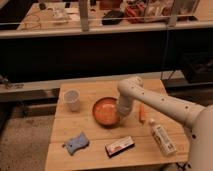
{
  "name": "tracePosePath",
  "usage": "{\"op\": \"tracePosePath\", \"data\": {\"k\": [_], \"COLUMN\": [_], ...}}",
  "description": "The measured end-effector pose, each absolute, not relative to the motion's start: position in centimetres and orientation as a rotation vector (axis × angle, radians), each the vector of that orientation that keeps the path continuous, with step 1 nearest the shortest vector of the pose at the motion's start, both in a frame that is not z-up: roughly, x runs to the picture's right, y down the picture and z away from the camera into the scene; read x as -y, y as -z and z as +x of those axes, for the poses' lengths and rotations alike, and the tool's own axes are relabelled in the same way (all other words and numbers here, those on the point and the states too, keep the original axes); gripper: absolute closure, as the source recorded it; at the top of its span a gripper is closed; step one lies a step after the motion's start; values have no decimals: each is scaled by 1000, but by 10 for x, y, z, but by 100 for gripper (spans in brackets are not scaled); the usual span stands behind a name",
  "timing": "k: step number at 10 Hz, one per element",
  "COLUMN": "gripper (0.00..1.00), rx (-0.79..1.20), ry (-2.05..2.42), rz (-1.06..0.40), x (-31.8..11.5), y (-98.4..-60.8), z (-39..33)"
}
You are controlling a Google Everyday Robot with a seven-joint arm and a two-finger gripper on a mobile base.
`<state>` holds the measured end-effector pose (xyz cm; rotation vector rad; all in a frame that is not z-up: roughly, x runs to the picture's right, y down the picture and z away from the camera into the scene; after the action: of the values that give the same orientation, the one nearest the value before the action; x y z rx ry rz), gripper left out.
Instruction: Drag the ceramic bowl in a circle
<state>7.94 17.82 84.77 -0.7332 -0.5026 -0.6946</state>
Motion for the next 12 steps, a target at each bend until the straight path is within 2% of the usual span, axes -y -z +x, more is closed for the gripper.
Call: {"op": "tracePosePath", "data": {"k": [4,6,9,12], "gripper": [100,100,100,100], "rx": [506,484,429,373], "ry": [709,675,559,477], "rz": [-668,-668,-677,-704], "x": [-126,-117,-116,-127], "y": [-888,-898,-897,-879], "z": [79,98,158,202]}}
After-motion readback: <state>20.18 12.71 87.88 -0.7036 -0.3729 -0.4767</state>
